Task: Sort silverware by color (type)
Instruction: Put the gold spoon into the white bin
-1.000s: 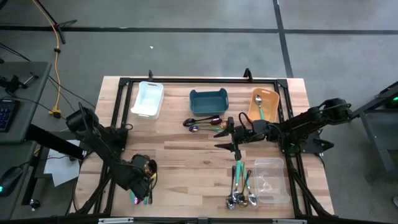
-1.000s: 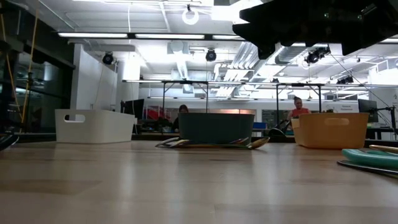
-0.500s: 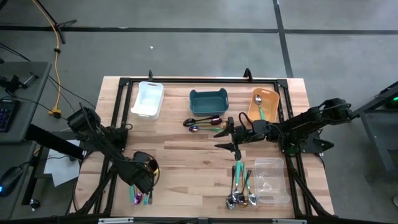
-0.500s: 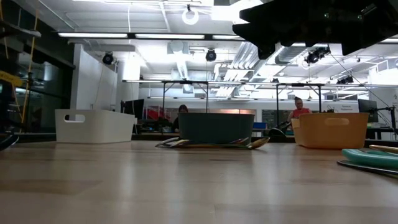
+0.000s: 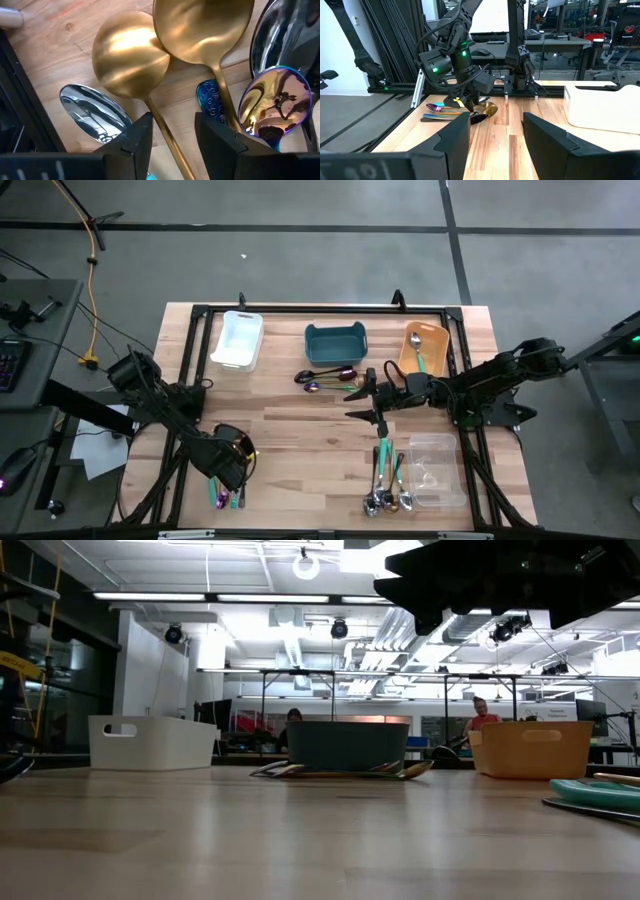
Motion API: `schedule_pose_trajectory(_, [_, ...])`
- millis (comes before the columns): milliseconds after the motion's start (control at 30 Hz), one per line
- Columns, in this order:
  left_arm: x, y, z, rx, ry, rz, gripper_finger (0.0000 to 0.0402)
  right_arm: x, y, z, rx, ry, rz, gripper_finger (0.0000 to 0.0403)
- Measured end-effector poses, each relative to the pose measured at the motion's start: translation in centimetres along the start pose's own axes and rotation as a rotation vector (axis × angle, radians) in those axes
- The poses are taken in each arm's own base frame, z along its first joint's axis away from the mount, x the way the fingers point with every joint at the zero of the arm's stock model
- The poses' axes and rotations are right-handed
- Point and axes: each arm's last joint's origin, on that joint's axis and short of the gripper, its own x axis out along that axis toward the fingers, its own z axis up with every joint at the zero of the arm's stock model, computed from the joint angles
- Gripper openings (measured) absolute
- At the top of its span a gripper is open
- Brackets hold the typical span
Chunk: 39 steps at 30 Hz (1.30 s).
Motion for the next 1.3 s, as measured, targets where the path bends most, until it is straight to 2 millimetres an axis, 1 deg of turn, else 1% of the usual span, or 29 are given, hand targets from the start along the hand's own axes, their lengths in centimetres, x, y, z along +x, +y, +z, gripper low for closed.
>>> schedule_pose_trajectory(100, [0.0,0.0,0.0,0.0,-0.002,-0.001,0.0106,0.0,0.0,0.0,0.0,0.0,0.0,0.0177])
schedule_pose_trajectory(333, [0.1,0.3,0.2,0.02,-0.019,0.03,0.0018,0.0,0.0,0.0,0.0,0.0,0.0,0.0177])
schedule_pose_trajectory(367, [0.2,0.5,0.2,0.026,-0.025,0.043,0.0012,0.0,0.0,0.0,0.0,0.0,0.0,0.0177])
schedule_pose_trajectory(433, [-0.1,0.7,0.3,0.028,-0.027,0.042,0.0011,0.0,0.0,0.0,0.0,0.0,0.0,0.0177])
schedule_pose_trajectory(567, [-1.4,1.5,0.8,0.035,-0.026,0.021,0.0016,0.0,0.0,0.0,0.0,0.0,0.0,0.0177])
schedule_pose_trajectory(733, [-4.1,2.5,1.6,0.057,-0.096,-0.166,0.0007,0.0,0.0,0.0,0.0,0.0,0.0,0.0177])
schedule_pose_trajectory(833, [-6.7,2.9,2.2,0.099,-0.189,-0.328,0.0007,0.0,0.0,0.0,0.0,0.0,0.0,0.0177])
schedule_pose_trajectory(900, [-8.5,3.3,2.7,0.132,-0.281,-0.439,0.0009,0.0,0.0,0.0,0.0,0.0,0.0,0.0177])
schedule_pose_trajectory(1000, [-11.3,3.8,3.5,0.193,-0.483,-0.594,0.0009,0.0,0.0,0.0,0.0,0.0,0.0,0.0177])
schedule_pose_trajectory(1067, [-12.7,4.2,4.1,0.245,-0.653,-0.666,0.001,0.0,0.0,0.0,0.0,0.0,0.0,0.0177])
schedule_pose_trajectory(1133, [-13.8,4.2,4.6,0.279,-0.812,-0.715,0.001,0.0,0.0,0.0,0.0,0.0,0.0,0.0177])
schedule_pose_trajectory(1200, [-14.7,3.9,5.2,0.313,-0.938,-0.72,0.001,0.0,0.0,0.0,0.0,0.0,0.0,0.0177])
schedule_pose_trajectory(1300, [-15.6,2.9,6.3,0.379,-1.043,-0.684,0.001,0.0,0.0,0.1,0.003,-0.006,0.0,0.0177])
